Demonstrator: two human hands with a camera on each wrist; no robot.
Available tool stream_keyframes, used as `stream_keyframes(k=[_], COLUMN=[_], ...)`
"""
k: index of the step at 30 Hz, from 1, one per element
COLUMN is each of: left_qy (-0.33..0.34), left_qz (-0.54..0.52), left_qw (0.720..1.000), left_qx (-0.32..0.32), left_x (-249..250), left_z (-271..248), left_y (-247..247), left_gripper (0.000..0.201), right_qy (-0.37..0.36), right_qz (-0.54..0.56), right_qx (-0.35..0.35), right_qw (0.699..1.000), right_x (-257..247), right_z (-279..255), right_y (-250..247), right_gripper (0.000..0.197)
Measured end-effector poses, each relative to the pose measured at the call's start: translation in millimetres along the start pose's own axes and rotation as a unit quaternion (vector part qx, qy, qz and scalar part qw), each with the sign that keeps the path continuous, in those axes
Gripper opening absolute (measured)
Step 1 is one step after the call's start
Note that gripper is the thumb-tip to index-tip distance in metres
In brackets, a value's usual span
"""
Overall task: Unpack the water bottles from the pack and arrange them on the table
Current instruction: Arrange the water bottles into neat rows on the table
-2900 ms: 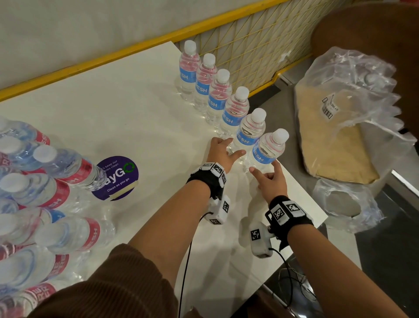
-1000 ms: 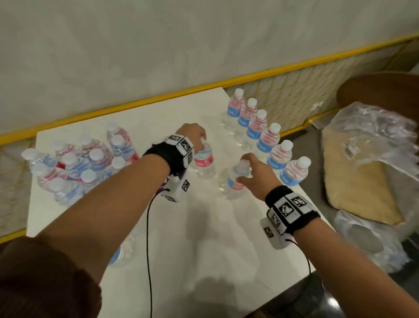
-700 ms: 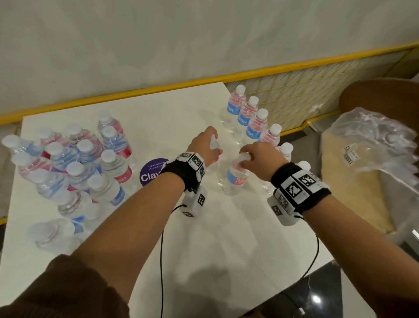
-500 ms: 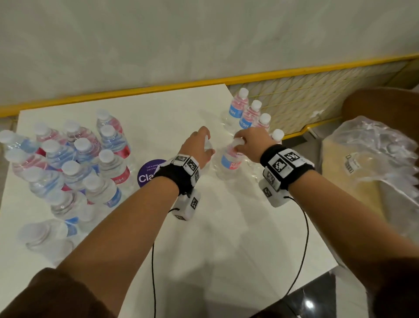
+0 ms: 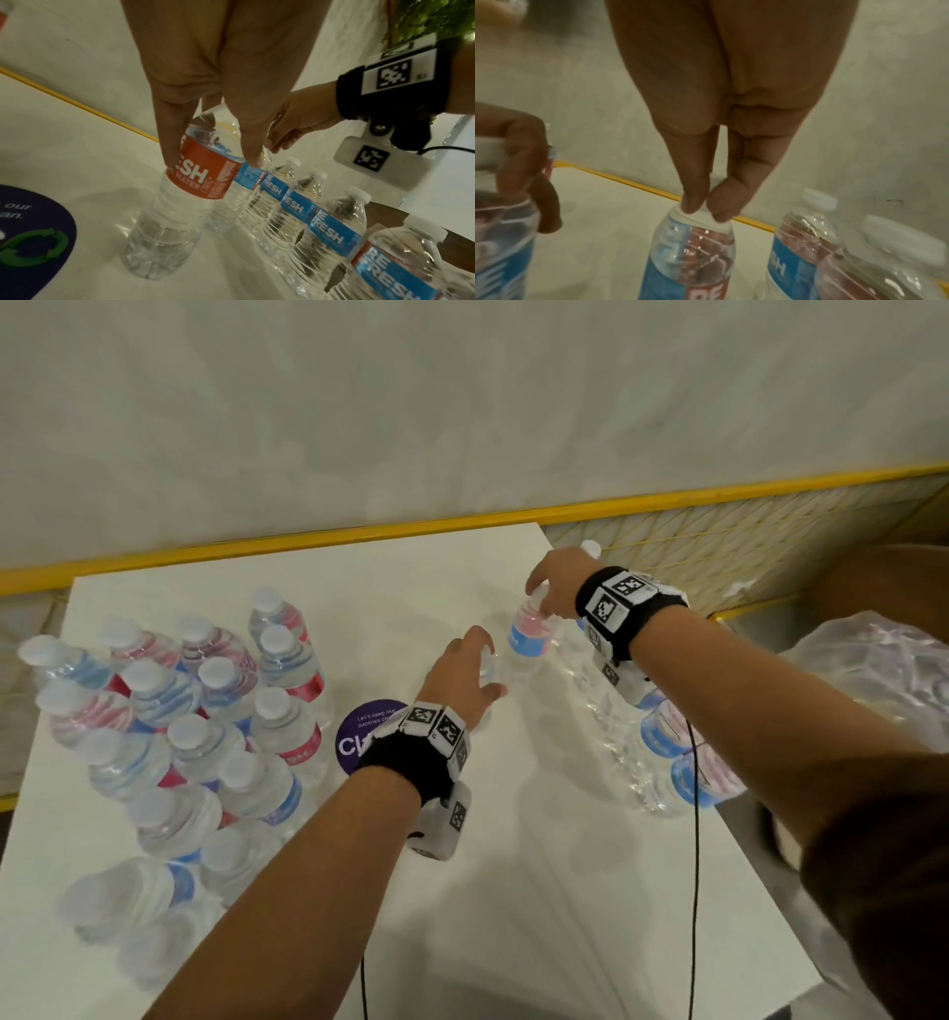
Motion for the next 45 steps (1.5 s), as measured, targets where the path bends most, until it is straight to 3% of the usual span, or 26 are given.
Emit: stream_keyframes(k=[6,15,45], left_qy=[0.010,0.015,0.013], left_qz=[-0.010,-0.011,-0.015], left_qw=[1.000,1.000,1.000], left_qx=[-0.017,-0.020,-0.013], left_x=[-1.3,-1.5,-0.2], left_z=[-0.6,1.6,0.0], left_y=[-1.5,-1.3,-1.6], left_gripper=[0.043,0.042,0.040], right_qy=[-0.003,0.018,0.046], right_qz=[0.016,0.013,-0.008], right_qx=[0.032,0.026,0.032], right_qw=[0.999,0.999,0.998], right_x=[11.8,22.8,36.1], right_z=[23.1,43.4,55.4], right_y=[-5.3,-12.7,-13.3], right_gripper=[0.038,0.035,0.035])
Point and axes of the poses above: each hand's wrist, its own z-axis towards the middle knuckle, its own y-axis out of the palm, x = y × z, the point moved 1 cm from there along z, towards the middle knuckle, and after that the axes turned 9 degrees about -y, right-handed, at the moved point
